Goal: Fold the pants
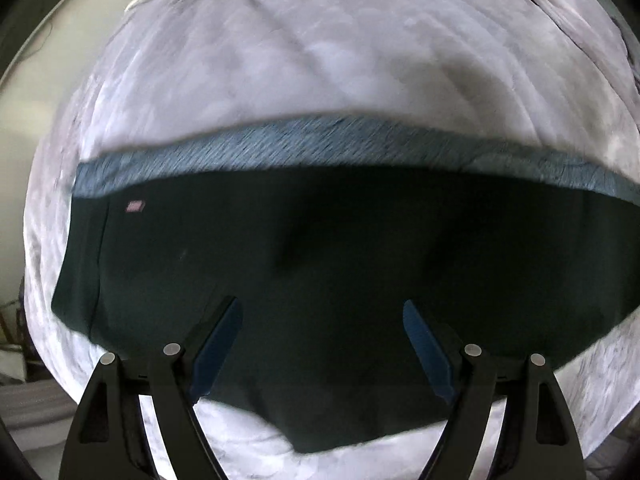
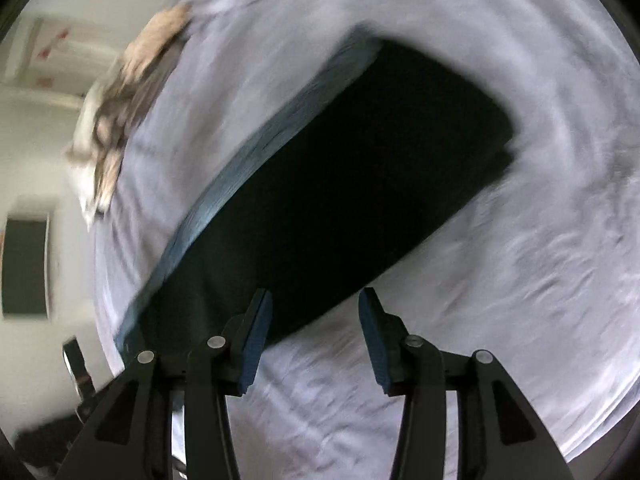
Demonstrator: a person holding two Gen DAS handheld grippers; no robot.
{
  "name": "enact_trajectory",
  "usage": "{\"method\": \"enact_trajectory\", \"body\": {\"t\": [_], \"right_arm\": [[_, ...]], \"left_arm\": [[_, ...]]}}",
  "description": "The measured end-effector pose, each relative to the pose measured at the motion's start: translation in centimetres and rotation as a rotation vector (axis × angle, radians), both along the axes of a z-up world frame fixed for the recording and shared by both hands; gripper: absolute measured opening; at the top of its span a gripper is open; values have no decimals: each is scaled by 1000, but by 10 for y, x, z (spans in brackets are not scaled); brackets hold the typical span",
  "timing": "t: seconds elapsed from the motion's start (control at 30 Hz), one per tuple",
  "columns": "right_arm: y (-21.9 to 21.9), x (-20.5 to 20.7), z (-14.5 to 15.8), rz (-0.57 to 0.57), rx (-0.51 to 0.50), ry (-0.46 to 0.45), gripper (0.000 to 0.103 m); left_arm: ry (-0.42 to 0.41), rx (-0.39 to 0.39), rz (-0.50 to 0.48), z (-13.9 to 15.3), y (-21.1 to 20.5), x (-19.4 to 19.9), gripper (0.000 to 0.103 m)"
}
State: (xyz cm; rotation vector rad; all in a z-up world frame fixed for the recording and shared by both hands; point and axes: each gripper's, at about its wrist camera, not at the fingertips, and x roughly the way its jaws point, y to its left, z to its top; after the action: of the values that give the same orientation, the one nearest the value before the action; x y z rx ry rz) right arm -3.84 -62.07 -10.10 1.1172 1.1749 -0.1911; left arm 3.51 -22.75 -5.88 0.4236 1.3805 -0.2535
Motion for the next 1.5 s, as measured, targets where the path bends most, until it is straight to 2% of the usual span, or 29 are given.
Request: {"method": "enact_trajectory", "body": {"t": [0.13, 0.3, 0.43, 0.57, 0.63, 0.67, 0.77, 0.87, 0.93, 1.0, 1.03, 1.07, 1.1, 1.2, 1.27, 1.37, 1.47, 1.5], "right_arm": [[48, 38, 24, 186, -39, -59, 52], [133, 113, 54, 422, -54, -152, 54], [223, 185, 73, 642, -64, -229, 54], [335, 265, 90, 910, -91, -307, 54], [377, 294, 94, 1000, -91, -334, 54], [408, 316, 96, 1065, -87, -352, 54], [466, 354, 93, 1189, -94, -375, 54], [515, 382, 81, 1288, -153, -358, 54], [532, 392, 73, 1323, -188, -346, 54], [544, 402, 66, 1344, -206, -320, 54], [546, 405, 61, 1345, -208, -305, 52], [548, 408, 57, 1345, -214, -282, 26], [549, 411, 58, 1348, -220, -269, 6], [542, 403, 71, 1363, -189, -301, 3], [546, 398, 86, 1390, -143, -337, 3], [558, 396, 95, 1425, -116, -358, 3], [574, 405, 69, 1403, -188, -299, 3], [573, 409, 60, 1379, -214, -274, 3]], "left_arm": [[0, -33, 5, 11, 41, -9, 83], [-19, -70, 7, 23, 100, 10, 83], [-49, -80, 60, 30, 157, 32, 83], [-99, -82, 114, 39, 215, 65, 83], [-115, -80, 140, 36, 244, 76, 83], [-115, -86, 152, 36, 254, 78, 83], [-46, -167, 159, 18, 282, 104, 83], [-13, -225, 129, 5, 289, 114, 83], [-6, -261, 109, 1, 289, 115, 82], [17, -308, 105, -4, 288, 116, 65], [37, -332, 108, -6, 288, 115, 61], [36, -338, 111, -4, 285, 109, 60], [26, -345, 107, -4, 286, 108, 56], [22, -366, 106, 1, 293, 99, 47], [25, -388, 121, 6, 300, 92, 45], [18, -367, 125, 3, 305, 84, 45], [17, -354, 166, -1, 308, 81, 46], [8, -355, 184, 0, 309, 79, 53]]}}
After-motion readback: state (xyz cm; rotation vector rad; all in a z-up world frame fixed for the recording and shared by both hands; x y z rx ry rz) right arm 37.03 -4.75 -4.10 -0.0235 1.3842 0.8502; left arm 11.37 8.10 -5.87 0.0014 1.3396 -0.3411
